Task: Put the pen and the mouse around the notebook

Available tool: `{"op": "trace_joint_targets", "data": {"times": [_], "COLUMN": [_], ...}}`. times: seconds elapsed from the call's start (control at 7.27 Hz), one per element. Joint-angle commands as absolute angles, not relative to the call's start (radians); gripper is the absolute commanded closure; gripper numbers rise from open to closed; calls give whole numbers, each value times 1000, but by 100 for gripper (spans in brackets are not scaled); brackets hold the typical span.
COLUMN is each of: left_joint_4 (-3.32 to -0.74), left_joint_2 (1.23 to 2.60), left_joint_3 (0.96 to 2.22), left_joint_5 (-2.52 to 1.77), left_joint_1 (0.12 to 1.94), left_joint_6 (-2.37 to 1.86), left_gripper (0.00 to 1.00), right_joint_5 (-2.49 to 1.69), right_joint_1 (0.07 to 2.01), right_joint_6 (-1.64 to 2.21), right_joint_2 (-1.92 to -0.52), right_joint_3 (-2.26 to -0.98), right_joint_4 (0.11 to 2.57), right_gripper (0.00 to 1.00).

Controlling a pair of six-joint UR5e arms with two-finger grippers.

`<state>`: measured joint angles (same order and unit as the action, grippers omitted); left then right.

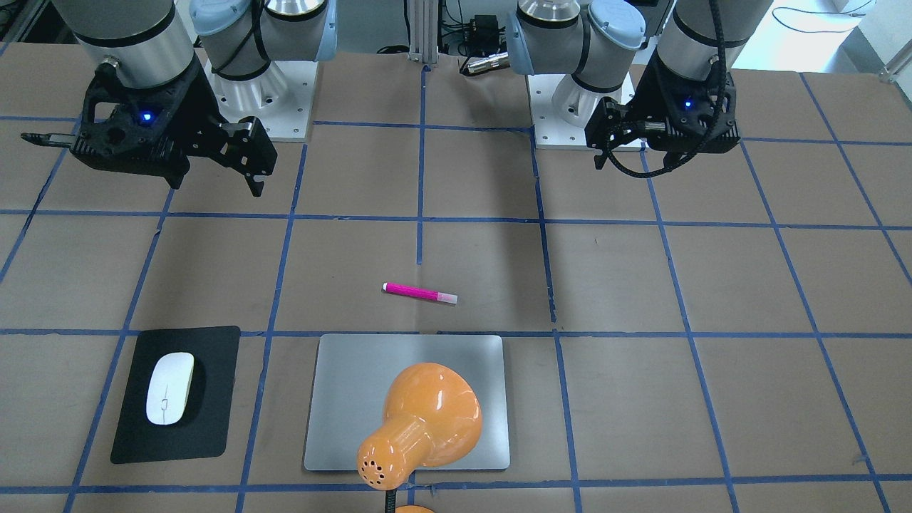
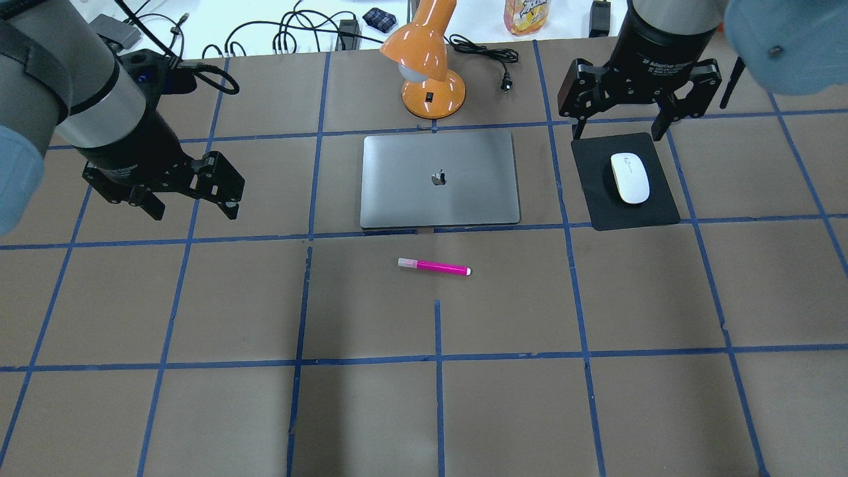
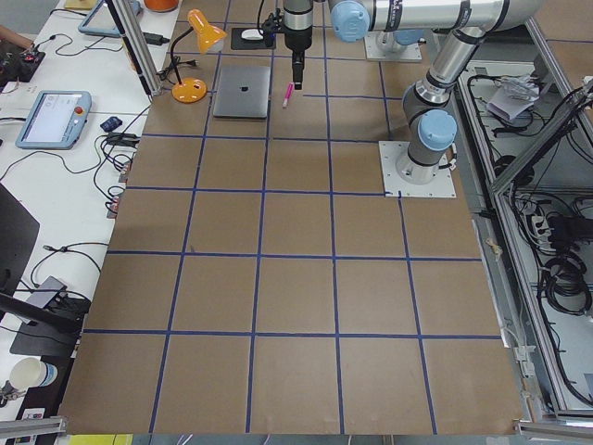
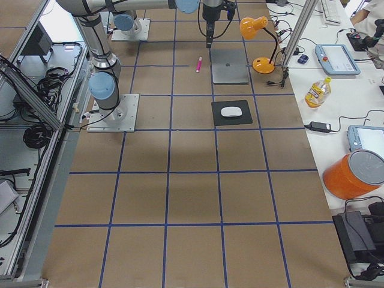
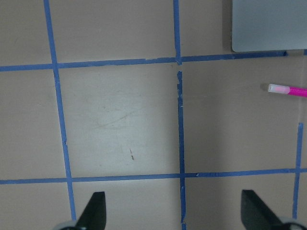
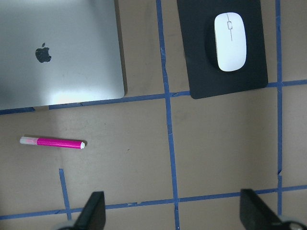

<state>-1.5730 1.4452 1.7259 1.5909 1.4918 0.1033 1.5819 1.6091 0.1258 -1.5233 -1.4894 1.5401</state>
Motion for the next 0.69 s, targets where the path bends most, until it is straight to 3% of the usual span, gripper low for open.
{"op": "trace_joint_targets", "data": {"times": [0.0,0.55], "left_joint_4": [-1578,-1552], "left_joint_2": [1433,1425], "left_joint_3": [1729,1759], "left_joint_5": [1583,1580], "left_joint_1": [1486,1488], "left_joint_6": [104,95], "left_gripper": [0,0], "right_joint_5": [1583,1582], "right_joint_1": [1609,1609], "right_joint_6": [126,126], "right_joint_2": [-1523,-1525], "right_joint_3": [-1489,-1489], "right_joint_4": [1540,1537], "right_gripper": [0,0]}}
